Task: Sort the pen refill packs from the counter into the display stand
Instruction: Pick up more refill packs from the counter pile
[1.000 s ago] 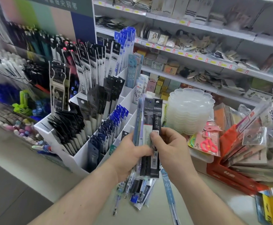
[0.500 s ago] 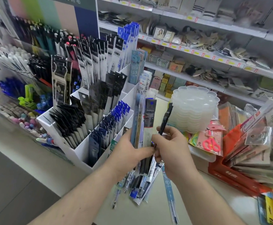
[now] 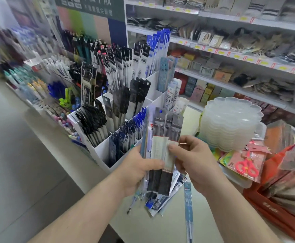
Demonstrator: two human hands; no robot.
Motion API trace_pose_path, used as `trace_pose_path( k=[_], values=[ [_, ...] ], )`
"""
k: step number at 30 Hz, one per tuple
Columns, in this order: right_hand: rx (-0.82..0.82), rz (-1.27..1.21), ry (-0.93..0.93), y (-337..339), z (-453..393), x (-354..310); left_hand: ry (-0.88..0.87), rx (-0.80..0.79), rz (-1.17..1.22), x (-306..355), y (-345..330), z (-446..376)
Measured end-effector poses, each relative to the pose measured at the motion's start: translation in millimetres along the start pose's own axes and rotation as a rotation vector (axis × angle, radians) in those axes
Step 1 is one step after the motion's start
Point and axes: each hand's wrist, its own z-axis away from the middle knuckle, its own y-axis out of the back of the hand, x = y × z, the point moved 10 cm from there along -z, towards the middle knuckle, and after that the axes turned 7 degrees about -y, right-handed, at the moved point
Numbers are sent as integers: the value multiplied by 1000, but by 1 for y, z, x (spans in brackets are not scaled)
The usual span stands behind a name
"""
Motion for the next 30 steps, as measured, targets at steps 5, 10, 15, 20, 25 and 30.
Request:
trace_pose_path(
  k=[5,10,15,20,25,30],
  values=[
    [-144,65,0,-13,-7,-7,-27,66,-92,14,6,6],
    [154,-77,176,15,-33,-59,-275,459,-422,59,49,22],
    [280,-94,337,-6,-60,-95,-345,623,-406,67,78,37],
    [298,61,442,-41,-81,-114,-355,644,-417,67,89,43],
    [297,385,456,-74,-105,-108,-363,603,-400,66,88,45],
    [258,904,353,-105,-117,-91,-360,457,-282,62,81,39]
  ],
)
